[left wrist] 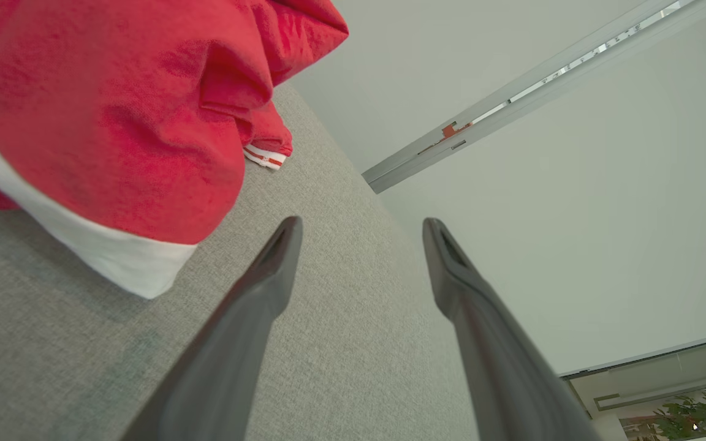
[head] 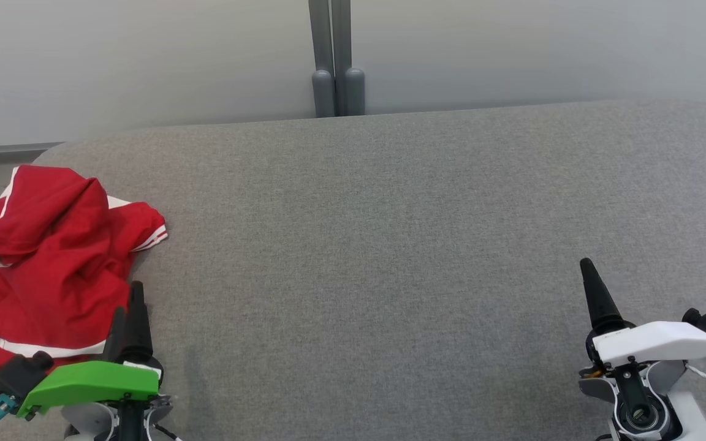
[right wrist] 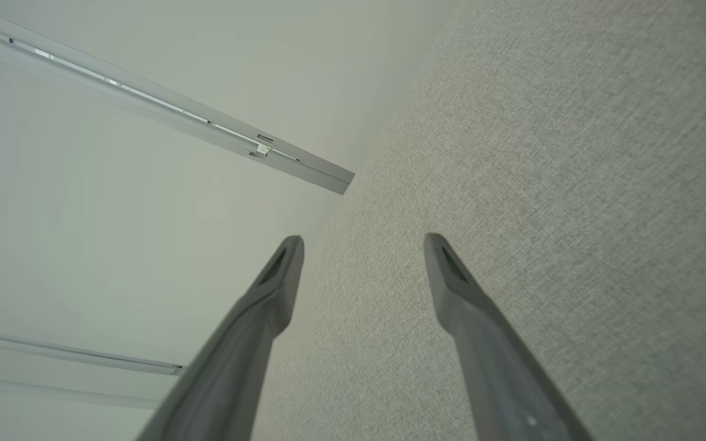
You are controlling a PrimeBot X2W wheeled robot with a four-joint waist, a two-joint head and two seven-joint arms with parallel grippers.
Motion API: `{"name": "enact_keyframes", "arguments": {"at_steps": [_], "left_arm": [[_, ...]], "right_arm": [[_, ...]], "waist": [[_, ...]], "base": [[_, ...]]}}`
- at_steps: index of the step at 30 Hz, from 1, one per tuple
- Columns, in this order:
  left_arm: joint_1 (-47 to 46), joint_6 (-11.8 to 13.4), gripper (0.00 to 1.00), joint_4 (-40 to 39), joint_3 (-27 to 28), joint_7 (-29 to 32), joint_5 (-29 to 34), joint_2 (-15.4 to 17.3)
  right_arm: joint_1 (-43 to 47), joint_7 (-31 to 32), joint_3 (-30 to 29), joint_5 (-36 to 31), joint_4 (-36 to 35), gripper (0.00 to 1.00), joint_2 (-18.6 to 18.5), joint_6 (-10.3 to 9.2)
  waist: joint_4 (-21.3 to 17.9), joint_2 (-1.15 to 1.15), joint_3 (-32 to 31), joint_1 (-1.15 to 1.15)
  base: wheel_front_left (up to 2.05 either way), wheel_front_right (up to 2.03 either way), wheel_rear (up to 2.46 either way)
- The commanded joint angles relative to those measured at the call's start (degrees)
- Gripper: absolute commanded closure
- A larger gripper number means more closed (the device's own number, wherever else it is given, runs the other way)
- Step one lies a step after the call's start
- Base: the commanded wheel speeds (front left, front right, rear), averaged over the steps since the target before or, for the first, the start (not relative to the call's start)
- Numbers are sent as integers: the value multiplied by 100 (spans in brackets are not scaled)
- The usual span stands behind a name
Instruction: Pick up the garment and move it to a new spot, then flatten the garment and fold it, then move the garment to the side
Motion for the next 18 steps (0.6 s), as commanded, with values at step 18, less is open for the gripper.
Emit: {"name": "enact_keyframes", "arguments": {"at_steps": [18], "left_arm": [[-191, 240, 0, 37, -375, -382, 2074, 56]], "right_arm": [[-256, -389, 155, -2089, 38, 0, -23, 4]], "waist": [[13, 0, 2, 0]], "base": [[0, 0, 0]]}}
